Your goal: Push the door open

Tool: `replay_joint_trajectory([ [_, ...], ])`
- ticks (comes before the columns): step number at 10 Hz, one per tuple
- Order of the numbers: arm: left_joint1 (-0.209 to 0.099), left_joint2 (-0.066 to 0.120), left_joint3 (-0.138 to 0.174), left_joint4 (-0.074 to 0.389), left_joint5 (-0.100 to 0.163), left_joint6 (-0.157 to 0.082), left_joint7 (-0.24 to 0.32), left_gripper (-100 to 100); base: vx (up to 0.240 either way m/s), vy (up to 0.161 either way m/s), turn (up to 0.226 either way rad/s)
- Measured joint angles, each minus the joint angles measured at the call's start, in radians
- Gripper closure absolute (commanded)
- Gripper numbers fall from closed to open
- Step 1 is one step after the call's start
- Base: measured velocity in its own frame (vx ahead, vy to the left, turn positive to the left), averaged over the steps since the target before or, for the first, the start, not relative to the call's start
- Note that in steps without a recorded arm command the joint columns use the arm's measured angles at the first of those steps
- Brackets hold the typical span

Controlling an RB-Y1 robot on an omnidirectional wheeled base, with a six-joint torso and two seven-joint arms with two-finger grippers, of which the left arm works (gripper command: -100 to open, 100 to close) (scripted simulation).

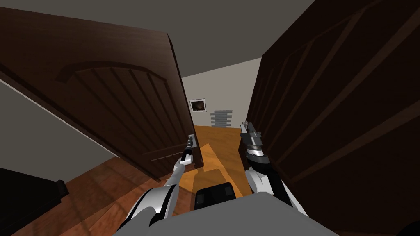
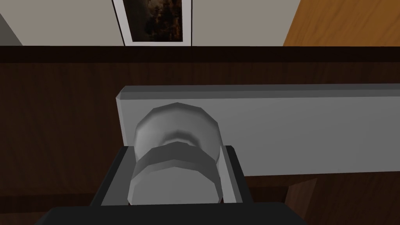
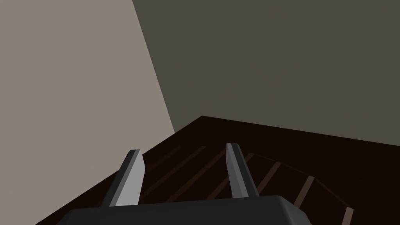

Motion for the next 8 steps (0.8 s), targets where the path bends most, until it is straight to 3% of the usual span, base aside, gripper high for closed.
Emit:
replay_joint_trajectory([
  [1, -0.001, 0.008, 0.005, 0.011, 0.003, -0.002, 0.004, 100, 0.189, -0.086, 0.054],
  [2, 0.017, 0.008, 0.013, -0.017, 0.005, 0.008, 0.000, 100, 0.181, -0.060, 0.056],
  [3, 0.002, 0.016, 0.021, 0.018, 0.009, -0.010, -0.001, 100, 0.135, -0.044, 0.038],
  [5, 0.033, 0.006, 0.041, -0.045, 0.014, 0.016, -0.023, 100, 0.147, -0.085, 0.059],
  [7, -0.004, 0.026, 0.055, 0.028, 0.022, -0.012, -0.018, 100, 0.134, -0.076, 0.049],
  [8, 0.011, 0.029, 0.059, 0.000, 0.023, -0.001, -0.019, 100, 0.168, -0.074, 0.077],
])
